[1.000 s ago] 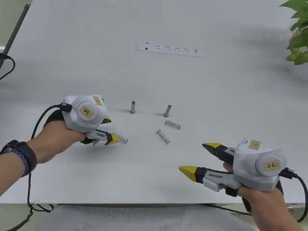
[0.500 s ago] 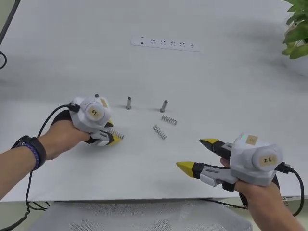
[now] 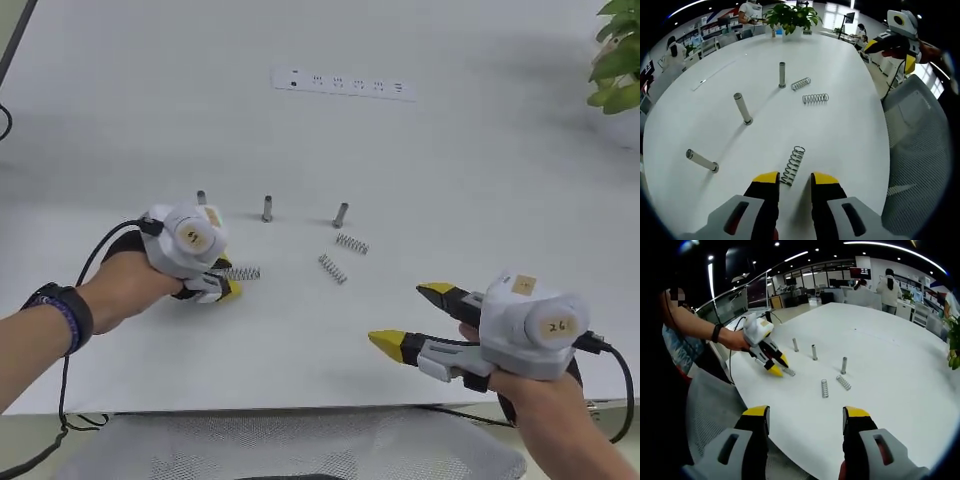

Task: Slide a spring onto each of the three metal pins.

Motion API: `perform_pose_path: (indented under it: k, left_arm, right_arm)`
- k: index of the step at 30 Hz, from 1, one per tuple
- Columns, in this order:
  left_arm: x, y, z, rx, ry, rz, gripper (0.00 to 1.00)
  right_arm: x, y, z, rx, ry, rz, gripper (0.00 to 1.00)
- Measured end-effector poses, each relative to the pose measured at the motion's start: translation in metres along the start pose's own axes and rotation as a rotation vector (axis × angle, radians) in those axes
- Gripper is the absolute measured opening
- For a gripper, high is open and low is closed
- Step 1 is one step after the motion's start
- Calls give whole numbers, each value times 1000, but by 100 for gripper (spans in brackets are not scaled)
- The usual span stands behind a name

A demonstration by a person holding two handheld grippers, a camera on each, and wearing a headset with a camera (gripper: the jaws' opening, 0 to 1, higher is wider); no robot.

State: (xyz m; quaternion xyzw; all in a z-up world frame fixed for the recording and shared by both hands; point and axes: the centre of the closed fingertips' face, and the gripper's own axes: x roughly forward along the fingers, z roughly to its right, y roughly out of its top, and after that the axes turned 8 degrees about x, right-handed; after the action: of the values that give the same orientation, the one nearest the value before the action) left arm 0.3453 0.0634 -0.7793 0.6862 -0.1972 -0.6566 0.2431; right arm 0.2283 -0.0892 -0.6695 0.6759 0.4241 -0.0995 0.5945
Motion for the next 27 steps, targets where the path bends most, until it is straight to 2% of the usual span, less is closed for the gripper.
perform_pose_path:
  k: [8,10,12,20,27]
  left_arm:
    - [4,2,-3,-3,28,1,10]
    - [4,1,-7,34,50,-12,5]
    - [4,0,-5,40,46,-16,3]
    - [4,-3,-2,49,36,-21,2]
    - [-6,-3,-2,46,43,-9,2]
  right_arm:
    - [-3,0,3,3,-7,3,58]
    - [-3,-1,3,4,-7,4,58]
    - [-4,-2,3,3,-9,2,58]
    - [-4,-2,3,6,-10,7,58]
    - [-3,-2,3,3,-7,7,58]
